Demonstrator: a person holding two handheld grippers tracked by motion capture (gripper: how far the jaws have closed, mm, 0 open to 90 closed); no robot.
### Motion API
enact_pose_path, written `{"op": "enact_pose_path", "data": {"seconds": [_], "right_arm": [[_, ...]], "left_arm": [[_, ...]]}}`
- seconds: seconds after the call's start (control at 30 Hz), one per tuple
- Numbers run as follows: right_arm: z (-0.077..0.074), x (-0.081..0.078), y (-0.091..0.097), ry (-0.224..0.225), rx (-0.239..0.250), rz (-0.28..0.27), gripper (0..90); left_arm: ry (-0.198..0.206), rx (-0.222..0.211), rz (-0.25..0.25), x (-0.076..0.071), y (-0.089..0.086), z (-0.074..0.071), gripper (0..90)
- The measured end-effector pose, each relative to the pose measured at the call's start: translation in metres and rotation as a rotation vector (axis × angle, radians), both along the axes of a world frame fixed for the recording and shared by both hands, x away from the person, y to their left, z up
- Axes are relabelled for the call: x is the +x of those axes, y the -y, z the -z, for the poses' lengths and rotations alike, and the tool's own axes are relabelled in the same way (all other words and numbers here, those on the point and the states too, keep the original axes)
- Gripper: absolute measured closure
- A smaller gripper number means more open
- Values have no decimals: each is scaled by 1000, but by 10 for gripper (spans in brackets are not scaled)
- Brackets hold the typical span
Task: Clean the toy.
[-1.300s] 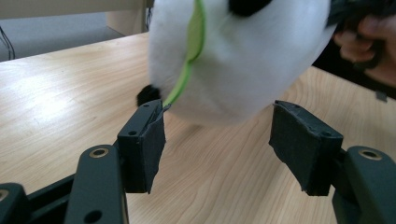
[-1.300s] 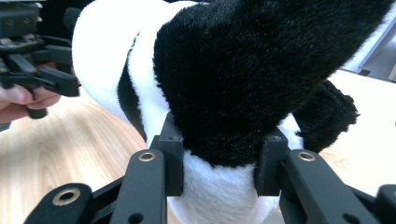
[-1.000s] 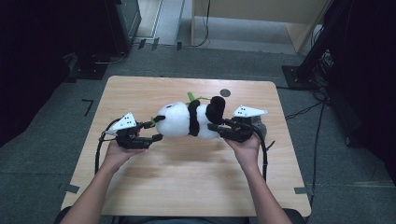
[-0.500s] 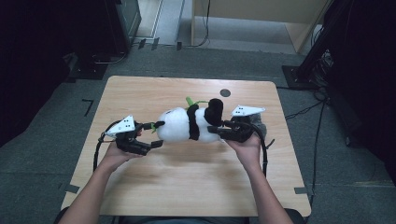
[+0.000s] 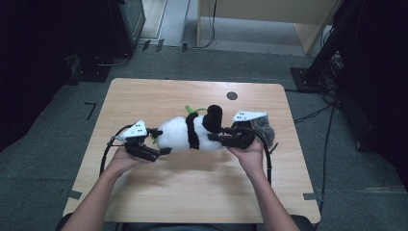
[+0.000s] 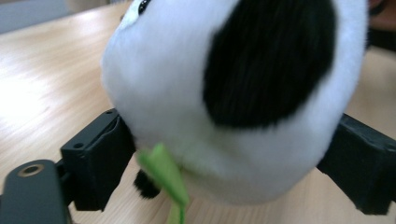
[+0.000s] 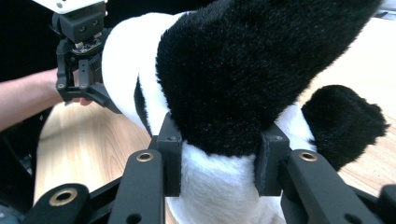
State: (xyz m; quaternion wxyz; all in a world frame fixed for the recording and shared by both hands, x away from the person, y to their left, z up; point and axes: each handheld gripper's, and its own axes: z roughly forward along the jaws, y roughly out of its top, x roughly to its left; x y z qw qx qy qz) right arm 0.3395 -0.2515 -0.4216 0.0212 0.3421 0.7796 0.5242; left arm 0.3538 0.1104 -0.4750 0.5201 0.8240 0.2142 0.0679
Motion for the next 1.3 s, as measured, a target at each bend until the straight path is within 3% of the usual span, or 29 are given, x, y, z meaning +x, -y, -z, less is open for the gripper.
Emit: {"op": "enact_pose_path", "data": {"seconds": [0.07, 0.13, 0.17, 0.27, 0.33, 0.47, 0.6, 0.73, 0.8, 0.9, 0.97, 1.03, 1.17, 1.2, 1.3], "right_arm": [[1, -1, -2, 3, -17, 0, 633], [1, 0, -2, -3, -12, 6, 634], [1, 0, -2, -2, -6, 12, 635], [0, 0, 0, -4, 13, 27, 636], [-1, 0, 2, -2, 21, 35, 636], [0, 1, 4, -8, 27, 38, 630], [2, 1, 3, 6, 20, 45, 589], [4, 2, 1, 11, 6, 48, 505], [5, 4, 1, 26, -1, 62, 426], [8, 7, 5, 43, 35, 77, 339], [9, 7, 9, 53, 64, 75, 330], [10, 7, 13, 63, 86, 69, 330], [11, 5, 22, 136, 101, 46, 288], [12, 4, 23, 159, 97, 39, 276], [19, 1, 29, 172, 125, 26, 276]], "left_arm": [[-21, 15, -9, 3, 1, 2, 136], [-31, -16, -23, 8, -1, 3, 178], [-9, -49, -19, 9, -3, 4, 190], [13, -58, -47, 9, -1, -1, 244], [-27, -72, -34, 11, 0, -2, 283], [-9, -45, -35, 9, 2, -7, 330], [27, -16, -41, 5, 1, -13, 447], [-31, -22, -67, 4, -1, -17, 500], [-70, -15, -75, 4, -1, -21, 568], [-118, -36, -64, 5, -2, -26, 643], [-163, -52, -64, 8, -5, -28, 653], [-179, -58, -55, 9, -7, -31, 661], [-218, -70, -49, 12, -14, -35, 671], [-223, -78, -51, 12, -16, -36, 671], [-263, -123, -52, 14, -23, -38, 671]]}}
